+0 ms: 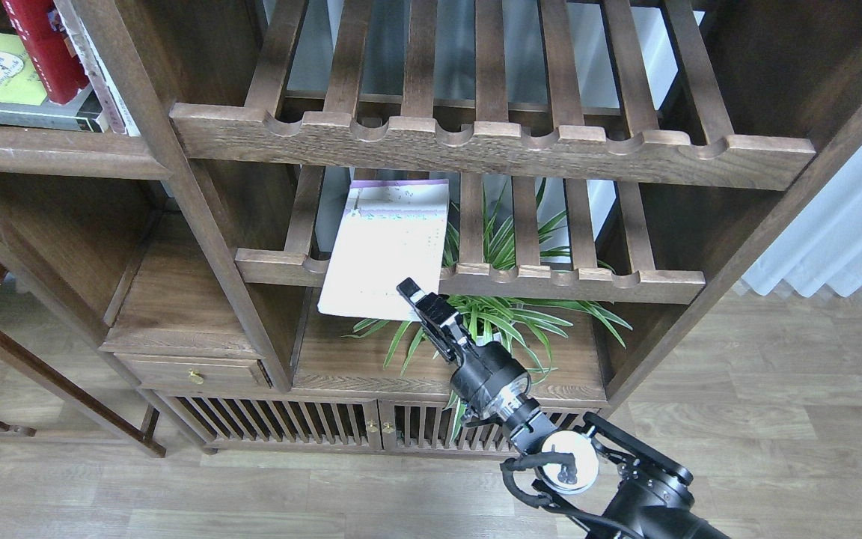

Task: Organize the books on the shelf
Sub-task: 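Grasp the white book with the right gripper and pull it down, then bring the white book toward the left gripper and grasp it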

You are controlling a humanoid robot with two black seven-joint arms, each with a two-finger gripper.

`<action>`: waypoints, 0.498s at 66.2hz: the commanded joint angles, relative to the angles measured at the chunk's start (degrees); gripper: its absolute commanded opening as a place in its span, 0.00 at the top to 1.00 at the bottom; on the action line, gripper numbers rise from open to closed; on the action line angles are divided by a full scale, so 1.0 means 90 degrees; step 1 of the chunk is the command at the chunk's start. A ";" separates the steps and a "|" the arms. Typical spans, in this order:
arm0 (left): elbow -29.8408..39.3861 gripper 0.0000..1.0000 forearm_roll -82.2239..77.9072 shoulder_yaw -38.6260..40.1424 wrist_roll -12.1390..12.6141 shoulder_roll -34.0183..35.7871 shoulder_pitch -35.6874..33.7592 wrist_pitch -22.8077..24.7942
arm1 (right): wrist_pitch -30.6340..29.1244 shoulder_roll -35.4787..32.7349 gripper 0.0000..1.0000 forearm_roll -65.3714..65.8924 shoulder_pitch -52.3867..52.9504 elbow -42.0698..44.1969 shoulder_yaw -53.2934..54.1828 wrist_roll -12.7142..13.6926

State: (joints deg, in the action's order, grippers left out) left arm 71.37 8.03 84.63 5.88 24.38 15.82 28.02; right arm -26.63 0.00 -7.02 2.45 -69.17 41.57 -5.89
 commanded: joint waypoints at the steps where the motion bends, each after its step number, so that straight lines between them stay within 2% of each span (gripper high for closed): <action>1: 0.0000 0.00 0.0572 -0.0848 -0.0009 0.0338 -0.0048 -0.0002 | -0.0152 0.0000 0.96 0.0447 -0.0545 -0.0030 0.0088 0.0361; 15: 0.0019 0.00 0.0885 -0.2049 0.0001 0.0573 -0.0624 -0.0002 | -0.0152 0.0000 0.96 0.1053 -0.1102 -0.0049 0.0225 0.0644; 33: 0.0166 0.01 0.0905 -0.2977 -0.0018 0.0504 -0.0908 -0.0002 | -0.0152 0.0000 0.96 0.1297 -0.1200 -0.0049 0.0166 0.0830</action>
State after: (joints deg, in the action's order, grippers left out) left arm 72.39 16.17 61.35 5.66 29.30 8.43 28.01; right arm -28.01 0.00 4.31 -8.06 -69.61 43.16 0.82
